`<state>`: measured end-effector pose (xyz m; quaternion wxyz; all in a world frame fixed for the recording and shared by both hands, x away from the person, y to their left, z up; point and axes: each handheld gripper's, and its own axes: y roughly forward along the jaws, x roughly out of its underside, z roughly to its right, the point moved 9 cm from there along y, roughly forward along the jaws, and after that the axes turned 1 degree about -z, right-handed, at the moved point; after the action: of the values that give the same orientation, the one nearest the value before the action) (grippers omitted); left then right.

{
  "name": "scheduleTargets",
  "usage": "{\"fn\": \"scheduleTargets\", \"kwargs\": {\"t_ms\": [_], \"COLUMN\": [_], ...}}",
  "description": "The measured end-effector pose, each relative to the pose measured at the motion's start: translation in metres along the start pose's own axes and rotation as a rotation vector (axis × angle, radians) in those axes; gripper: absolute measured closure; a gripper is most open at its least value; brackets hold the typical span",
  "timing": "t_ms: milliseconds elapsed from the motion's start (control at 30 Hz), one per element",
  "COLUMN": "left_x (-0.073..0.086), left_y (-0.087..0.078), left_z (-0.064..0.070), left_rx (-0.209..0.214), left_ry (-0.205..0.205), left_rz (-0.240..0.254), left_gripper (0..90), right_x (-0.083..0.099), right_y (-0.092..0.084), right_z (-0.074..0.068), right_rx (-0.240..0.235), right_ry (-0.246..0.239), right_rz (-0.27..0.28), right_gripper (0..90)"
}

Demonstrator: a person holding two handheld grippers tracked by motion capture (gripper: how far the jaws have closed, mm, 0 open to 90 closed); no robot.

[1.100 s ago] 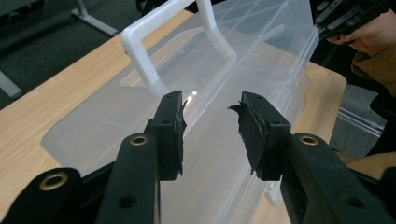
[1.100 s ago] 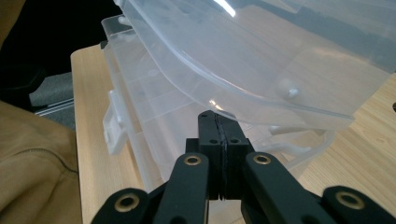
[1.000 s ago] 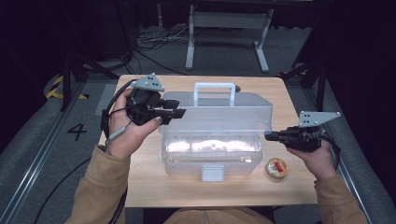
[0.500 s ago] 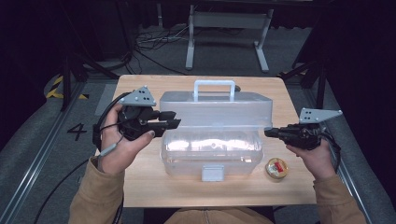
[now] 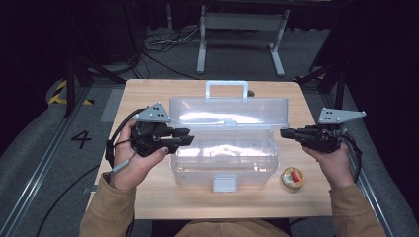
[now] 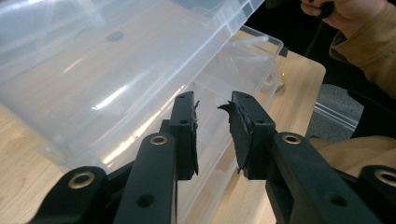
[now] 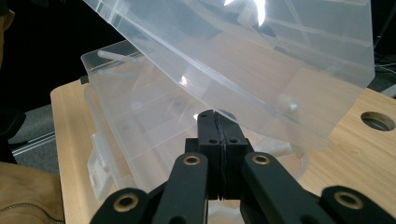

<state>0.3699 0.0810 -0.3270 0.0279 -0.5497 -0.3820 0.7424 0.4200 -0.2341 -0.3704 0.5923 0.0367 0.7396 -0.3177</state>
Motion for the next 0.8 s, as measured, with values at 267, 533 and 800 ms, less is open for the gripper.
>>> {"fn": "scheduleTargets", "kwargs": {"t_ms": [267,533,800], "left_x": [0.007,0.015,0.027], "left_y": [0.003,0.008,0.018], "left_z": [-0.009,-0.024,-0.042], "left_rx": [-0.017,-0.038,-0.074], "left_ry": [-0.017,-0.057,-0.106], "left_rz": [-0.01,-0.01,-0.012], "left_gripper": [72.0,72.9,79.8], "right_x": [-0.007,-0.016,-0.015], "right_y": [0.0,0.001,0.002], "right_z": [0.005,0.011,0.01], "right_rx": [0.013,0.042,0.051], "right_ry": [0.009,0.012,0.01], "right_rz": [0.013,0.033,0.042], "right_gripper": [89.8,89.8,89.8]}}
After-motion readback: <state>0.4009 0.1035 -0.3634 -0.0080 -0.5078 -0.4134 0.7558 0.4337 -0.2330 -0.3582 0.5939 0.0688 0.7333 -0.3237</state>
